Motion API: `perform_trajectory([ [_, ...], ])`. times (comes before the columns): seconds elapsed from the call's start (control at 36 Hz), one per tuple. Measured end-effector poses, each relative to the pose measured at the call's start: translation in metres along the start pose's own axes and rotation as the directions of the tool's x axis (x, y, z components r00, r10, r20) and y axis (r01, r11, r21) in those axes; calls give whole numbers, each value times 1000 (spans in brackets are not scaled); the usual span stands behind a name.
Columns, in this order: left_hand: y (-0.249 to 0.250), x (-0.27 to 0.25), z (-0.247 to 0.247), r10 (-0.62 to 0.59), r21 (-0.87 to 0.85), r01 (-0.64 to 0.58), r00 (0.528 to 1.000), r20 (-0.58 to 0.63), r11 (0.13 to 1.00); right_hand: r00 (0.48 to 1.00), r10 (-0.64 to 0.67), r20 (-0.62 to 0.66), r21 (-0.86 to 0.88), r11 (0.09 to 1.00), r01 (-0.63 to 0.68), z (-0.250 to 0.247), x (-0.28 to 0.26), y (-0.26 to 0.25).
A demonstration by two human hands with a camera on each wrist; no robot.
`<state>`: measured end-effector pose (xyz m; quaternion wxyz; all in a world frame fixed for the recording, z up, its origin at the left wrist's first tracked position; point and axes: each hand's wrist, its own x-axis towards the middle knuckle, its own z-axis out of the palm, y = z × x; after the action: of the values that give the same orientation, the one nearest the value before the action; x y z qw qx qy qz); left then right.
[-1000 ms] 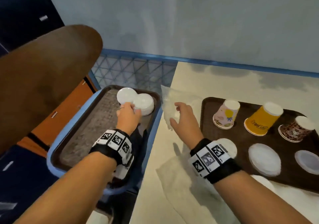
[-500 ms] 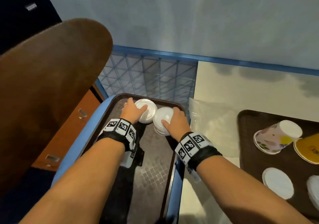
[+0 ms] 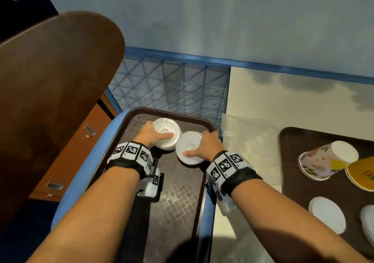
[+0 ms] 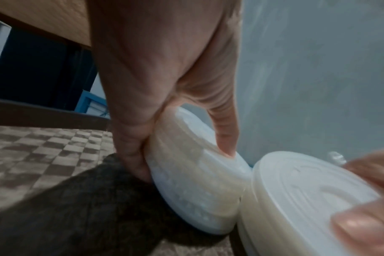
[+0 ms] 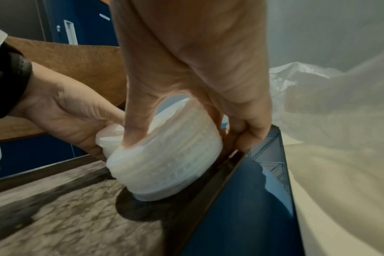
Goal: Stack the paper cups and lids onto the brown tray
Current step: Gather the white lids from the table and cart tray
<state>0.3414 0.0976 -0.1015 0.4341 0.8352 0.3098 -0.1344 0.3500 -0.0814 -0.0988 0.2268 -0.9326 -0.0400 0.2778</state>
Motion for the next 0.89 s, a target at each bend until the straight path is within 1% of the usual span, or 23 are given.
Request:
perform_trajectory([
  [0.06, 2, -9, -2, 14, 5, -14, 1000, -1, 1000, 999, -22, -28, 67, 997, 24, 1, -7, 3],
  [0.11, 4, -20, -2, 33, -34, -34, 999, -36, 999, 996, -60, -71, 141, 988, 69, -1, -16, 8],
  [0.22, 9, -50, -4, 102, -245, -109, 994, -41, 963, 987, -94, -129, 387, 912, 138, -7, -42, 25],
  [0.28, 12, -64, -2, 136, -288, -141, 990, -38, 947, 979, -105, -176, 459, 871, 176, -13, -59, 36],
  [0.36, 18, -89, 8, 222, -335, -224, 974, -47, 915, 963, -103, -251, 521, 823, 224, -23, -85, 54],
  [0.47, 30, -124, 32, 315, -326, -315, 947, -55, 891, 940, -76, -332, 582, 768, 268, -36, -117, 85],
  [0.53, 35, -143, 46, 348, -329, -341, 937, -41, 880, 928, -53, -369, 607, 742, 284, -42, -133, 104],
  [0.58, 42, -165, 63, 378, -351, -359, 926, -14, 865, 909, -66, -411, 604, 727, 326, -49, -151, 126],
  [0.64, 49, -187, 81, 404, -389, -365, 914, 20, 845, 891, -80, -448, 611, 700, 370, -55, -171, 149],
  [0.69, 53, -207, 100, 421, -452, -346, 904, 76, 822, 886, -72, -458, 631, 676, 381, -60, -192, 171],
  [0.75, 57, -222, 120, 415, -487, -308, 901, 127, 818, 884, -35, -466, 653, 661, 370, -62, -210, 196],
  [0.83, 63, -248, 152, 409, -505, -266, 892, 194, 821, 890, 57, -453, 692, 652, 310, -67, -234, 231],
  [0.89, 67, -266, 176, 392, -495, -241, 892, 227, 835, 889, 74, -452, 699, 648, 302, -72, -251, 253],
])
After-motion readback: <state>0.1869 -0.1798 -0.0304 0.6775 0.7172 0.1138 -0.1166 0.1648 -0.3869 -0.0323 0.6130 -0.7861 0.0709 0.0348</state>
